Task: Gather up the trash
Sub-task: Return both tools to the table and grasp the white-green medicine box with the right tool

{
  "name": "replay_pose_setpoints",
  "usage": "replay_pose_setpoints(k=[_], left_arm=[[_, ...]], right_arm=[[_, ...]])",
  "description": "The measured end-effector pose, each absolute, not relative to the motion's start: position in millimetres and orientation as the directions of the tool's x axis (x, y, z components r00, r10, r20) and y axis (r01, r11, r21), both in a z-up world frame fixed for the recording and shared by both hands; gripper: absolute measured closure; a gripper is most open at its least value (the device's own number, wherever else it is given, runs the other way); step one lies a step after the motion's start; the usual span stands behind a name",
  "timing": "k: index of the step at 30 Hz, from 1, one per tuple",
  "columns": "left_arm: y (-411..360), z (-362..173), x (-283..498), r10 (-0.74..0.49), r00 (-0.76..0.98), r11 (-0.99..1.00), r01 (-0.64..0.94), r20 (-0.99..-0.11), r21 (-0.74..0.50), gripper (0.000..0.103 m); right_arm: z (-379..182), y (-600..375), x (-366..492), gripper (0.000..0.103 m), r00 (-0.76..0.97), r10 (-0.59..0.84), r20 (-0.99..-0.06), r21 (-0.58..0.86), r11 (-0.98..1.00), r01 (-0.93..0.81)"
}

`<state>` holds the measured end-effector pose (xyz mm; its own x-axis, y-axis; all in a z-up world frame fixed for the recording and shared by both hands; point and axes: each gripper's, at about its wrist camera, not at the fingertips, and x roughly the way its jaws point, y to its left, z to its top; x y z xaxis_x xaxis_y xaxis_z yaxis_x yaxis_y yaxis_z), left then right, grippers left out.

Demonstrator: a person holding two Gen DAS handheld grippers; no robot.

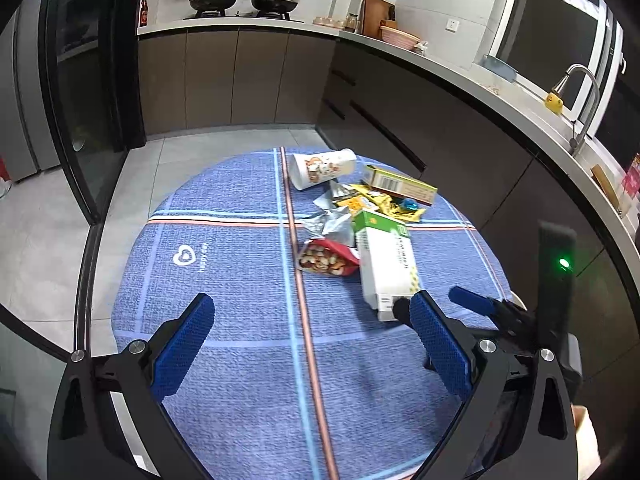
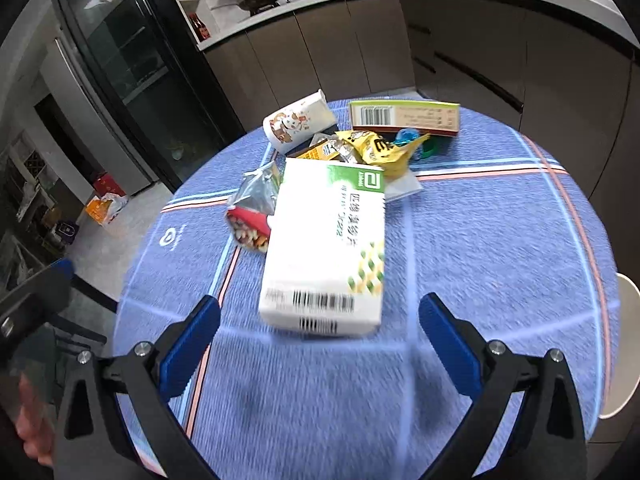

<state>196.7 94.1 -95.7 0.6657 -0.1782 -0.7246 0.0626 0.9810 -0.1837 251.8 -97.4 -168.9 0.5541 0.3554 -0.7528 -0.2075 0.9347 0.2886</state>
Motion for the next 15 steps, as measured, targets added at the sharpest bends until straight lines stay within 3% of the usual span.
replay_pose_setpoints(k=[10,11,12,15], left_arm=[[100,-118,227,-0.190,0.638,0.980,0.077,-0.746,-0.183,0.008],[99,-122,233,-0.191,0.634,0.980,0.080,-0.750,-0.182,0.008],[97,-126,239,-0.193,0.629,0.980,0.084,-0.753,-0.181,0.008],[93,-137,257,-0.200,0.617,0.979,0.092,-0.761,-0.182,0.008]], right_arm=[[-200,-85,286,0.004,0.529,0.273,-0.803,0.216,0.962,-0.169],[-201,-88,285,0.008,0.531,0.282,-0.799,0.228,0.959,-0.166],[-201,-89,285,0.025,0.533,0.280,-0.798,0.228,0.960,-0.163],[-198,-102,280,0.027,0.527,0.274,-0.804,0.223,0.962,-0.160]])
